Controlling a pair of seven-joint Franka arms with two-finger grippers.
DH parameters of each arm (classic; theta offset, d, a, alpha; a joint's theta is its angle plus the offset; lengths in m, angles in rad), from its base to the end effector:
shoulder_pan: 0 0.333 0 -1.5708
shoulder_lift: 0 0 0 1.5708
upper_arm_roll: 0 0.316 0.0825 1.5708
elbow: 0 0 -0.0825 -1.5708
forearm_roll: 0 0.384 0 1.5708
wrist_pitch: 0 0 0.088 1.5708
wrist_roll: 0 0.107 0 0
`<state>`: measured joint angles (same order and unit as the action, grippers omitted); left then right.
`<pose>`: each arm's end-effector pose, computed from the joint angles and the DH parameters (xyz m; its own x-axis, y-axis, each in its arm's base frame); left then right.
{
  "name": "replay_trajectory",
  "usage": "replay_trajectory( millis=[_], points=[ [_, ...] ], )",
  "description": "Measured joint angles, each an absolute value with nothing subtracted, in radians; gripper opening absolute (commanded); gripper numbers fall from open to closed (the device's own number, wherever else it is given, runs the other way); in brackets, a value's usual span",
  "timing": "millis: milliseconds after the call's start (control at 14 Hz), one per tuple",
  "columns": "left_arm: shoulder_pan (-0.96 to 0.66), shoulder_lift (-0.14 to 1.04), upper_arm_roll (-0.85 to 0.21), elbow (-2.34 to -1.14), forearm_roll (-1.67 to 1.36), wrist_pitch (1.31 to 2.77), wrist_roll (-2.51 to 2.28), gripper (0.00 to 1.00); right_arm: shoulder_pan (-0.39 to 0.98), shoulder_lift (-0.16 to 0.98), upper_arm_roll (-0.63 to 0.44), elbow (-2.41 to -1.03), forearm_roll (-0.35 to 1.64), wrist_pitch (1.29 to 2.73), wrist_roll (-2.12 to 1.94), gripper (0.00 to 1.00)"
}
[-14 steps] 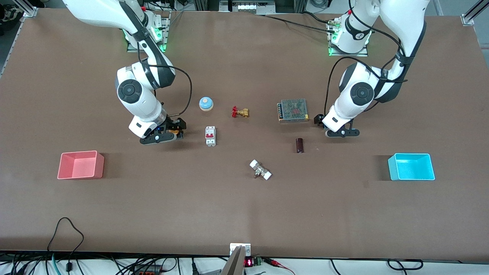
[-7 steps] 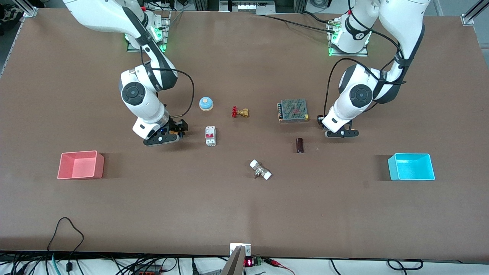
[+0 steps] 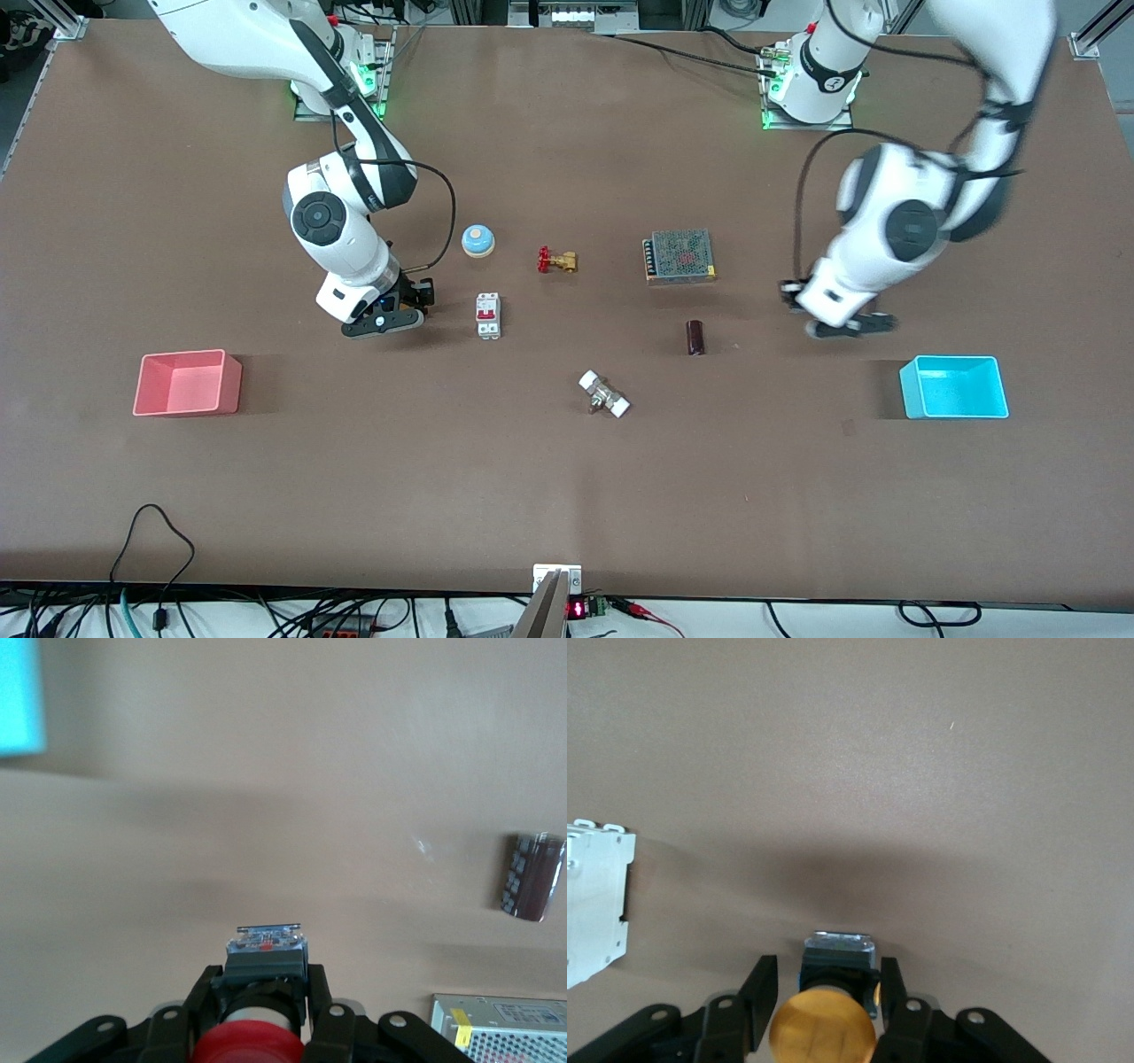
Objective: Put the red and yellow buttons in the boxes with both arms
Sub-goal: 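Carry the yellow button to the pink box while the left gripper carries red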
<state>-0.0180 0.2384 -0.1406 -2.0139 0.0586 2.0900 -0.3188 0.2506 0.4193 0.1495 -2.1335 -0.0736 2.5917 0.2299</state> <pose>0.5682 -0.0860 0.3242 0.9804 0.1311 -0.1470 0.1232 -0.9905 -0.0617 0.5323 0.2265 0.2137 0.9757 0.2155 0.0398 0.2168 -0.9758 -0.0293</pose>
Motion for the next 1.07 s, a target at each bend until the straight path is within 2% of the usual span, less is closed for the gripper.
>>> replay_trajectory(
  millis=[214,571,786,1071],
  points=[
    [0.069,0.260,-0.136,-1.870,0.179,1.979,-0.246,0.26,0.250,0.420,0.150,-2.133,-0.080,2.593,0.230,0.29],
    [0.232,0.436,-0.130,-1.699,0.227,1.988,-0.045,0.26,0.226,0.414,0.150,-2.118,-0.082,2.586,0.179,0.29],
    [0.307,0.562,-0.130,-1.624,0.227,2.068,0.030,0.27,0.177,0.360,0.150,-2.037,-0.083,2.438,0.150,0.29],
    [0.316,0.643,-0.130,-1.611,0.227,2.174,0.032,0.27,0.073,0.303,0.147,-1.869,-0.082,2.220,0.017,0.30]
  ],
)
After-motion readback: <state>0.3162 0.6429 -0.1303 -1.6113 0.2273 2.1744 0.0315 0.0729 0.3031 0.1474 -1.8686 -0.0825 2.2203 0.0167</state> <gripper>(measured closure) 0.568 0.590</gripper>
